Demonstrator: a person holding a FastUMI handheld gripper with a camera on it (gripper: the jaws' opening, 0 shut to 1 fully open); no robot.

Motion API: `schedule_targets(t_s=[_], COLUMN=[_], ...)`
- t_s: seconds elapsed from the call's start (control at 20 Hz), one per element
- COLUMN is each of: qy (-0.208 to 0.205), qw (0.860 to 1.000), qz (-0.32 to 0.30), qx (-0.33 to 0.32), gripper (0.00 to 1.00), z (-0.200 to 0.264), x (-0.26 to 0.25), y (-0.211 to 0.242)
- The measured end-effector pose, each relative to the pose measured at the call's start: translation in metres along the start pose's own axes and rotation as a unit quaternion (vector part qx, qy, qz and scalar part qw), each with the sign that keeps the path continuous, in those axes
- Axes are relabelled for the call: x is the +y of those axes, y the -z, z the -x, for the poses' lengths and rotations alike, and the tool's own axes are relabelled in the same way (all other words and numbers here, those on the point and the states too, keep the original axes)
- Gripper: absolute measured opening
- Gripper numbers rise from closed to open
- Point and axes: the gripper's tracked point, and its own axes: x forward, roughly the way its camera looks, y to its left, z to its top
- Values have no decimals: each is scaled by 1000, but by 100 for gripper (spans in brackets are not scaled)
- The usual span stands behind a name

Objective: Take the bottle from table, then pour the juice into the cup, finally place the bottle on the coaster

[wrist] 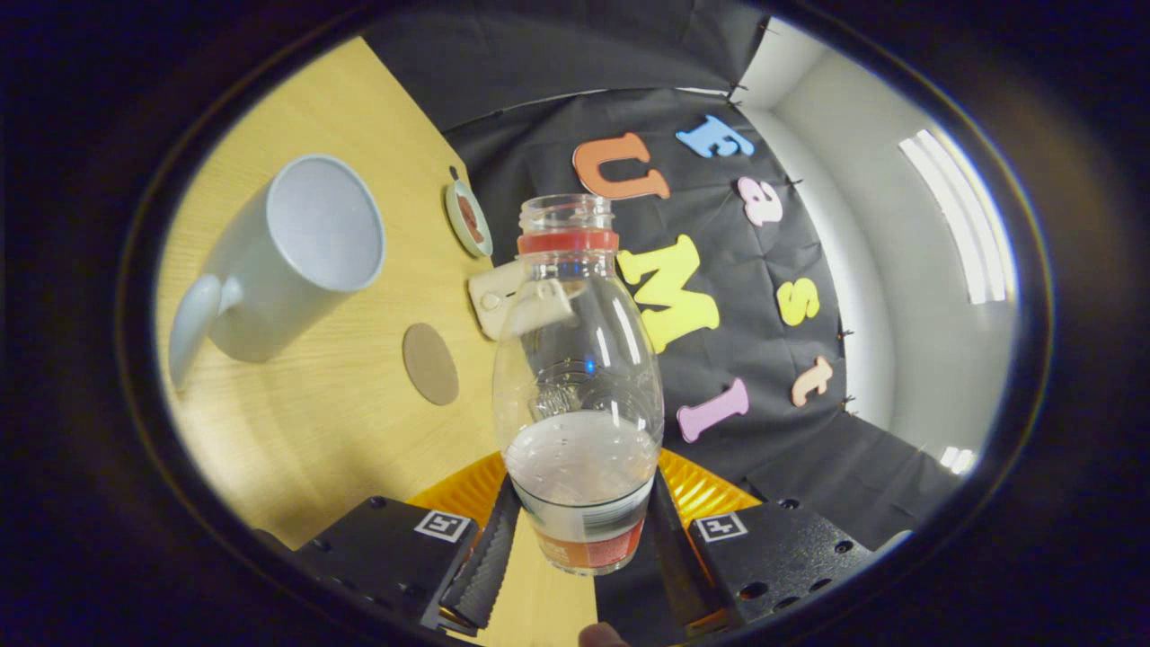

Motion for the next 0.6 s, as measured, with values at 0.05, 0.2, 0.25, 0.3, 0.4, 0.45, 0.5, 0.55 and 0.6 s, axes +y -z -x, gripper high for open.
schedule_targets(t_s=[0.05, 0.2, 0.25, 0.3, 0.4, 0.45, 0.5, 0.55, 0.6], qy=[1, 9, 10, 12, 14, 15, 18, 21, 21], qw=[1000, 998, 998, 996, 994, 993, 991, 989, 988], qz=[15, 55, 69, 83, 104, 116, 128, 139, 146], qx=[-4, -10, -12, -13, -18, -24, -27, -33, -35], gripper=[76, 76, 76, 76, 76, 76, 76, 76, 76], z=[0, 2, 0, -1, 0, 1, 2, 3, 3], x=[-2, -7, -8, -10, -11, -13, -15, -18, -17], y=[0, 2, 2, 3, 0, -2, -4, -6, -8])
